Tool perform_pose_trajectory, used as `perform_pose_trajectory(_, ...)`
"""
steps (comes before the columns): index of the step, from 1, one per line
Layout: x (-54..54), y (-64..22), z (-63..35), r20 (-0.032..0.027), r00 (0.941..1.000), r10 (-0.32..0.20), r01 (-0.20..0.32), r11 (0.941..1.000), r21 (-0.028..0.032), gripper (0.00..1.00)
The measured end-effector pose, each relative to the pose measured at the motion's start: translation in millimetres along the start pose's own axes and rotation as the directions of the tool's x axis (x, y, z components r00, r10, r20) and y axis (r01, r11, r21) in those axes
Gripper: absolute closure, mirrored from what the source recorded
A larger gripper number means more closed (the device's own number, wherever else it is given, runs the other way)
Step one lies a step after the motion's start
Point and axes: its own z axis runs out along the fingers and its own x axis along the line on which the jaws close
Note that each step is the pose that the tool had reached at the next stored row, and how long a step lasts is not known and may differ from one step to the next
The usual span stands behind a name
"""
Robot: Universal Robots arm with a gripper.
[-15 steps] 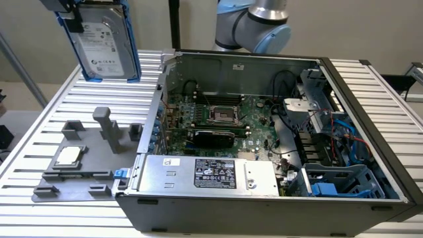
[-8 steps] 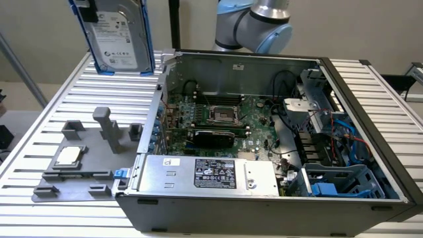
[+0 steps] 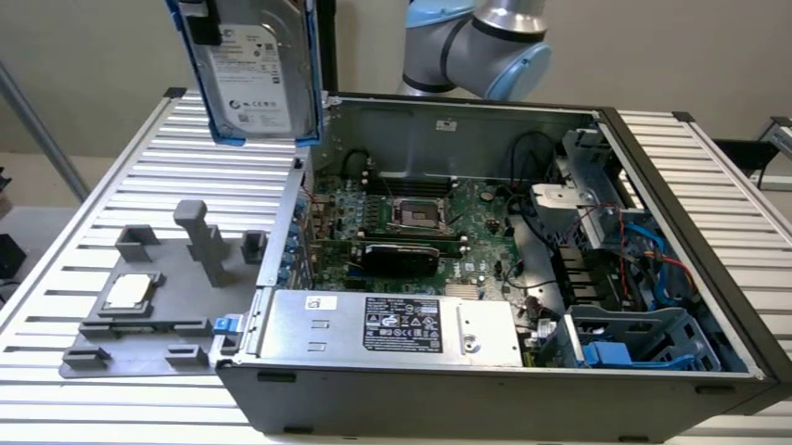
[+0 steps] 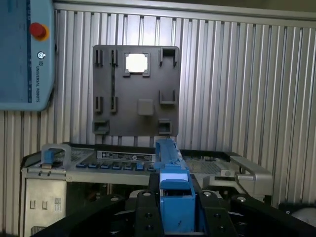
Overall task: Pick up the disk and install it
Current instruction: 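Pick up the disk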
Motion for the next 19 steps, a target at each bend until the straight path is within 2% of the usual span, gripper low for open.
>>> perform_pose_trajectory(19, 35.9, -85.2, -2.6, 0.0000, 1.0000, 0.000, 0.000, 1.0000, 0.0000, 0.67)
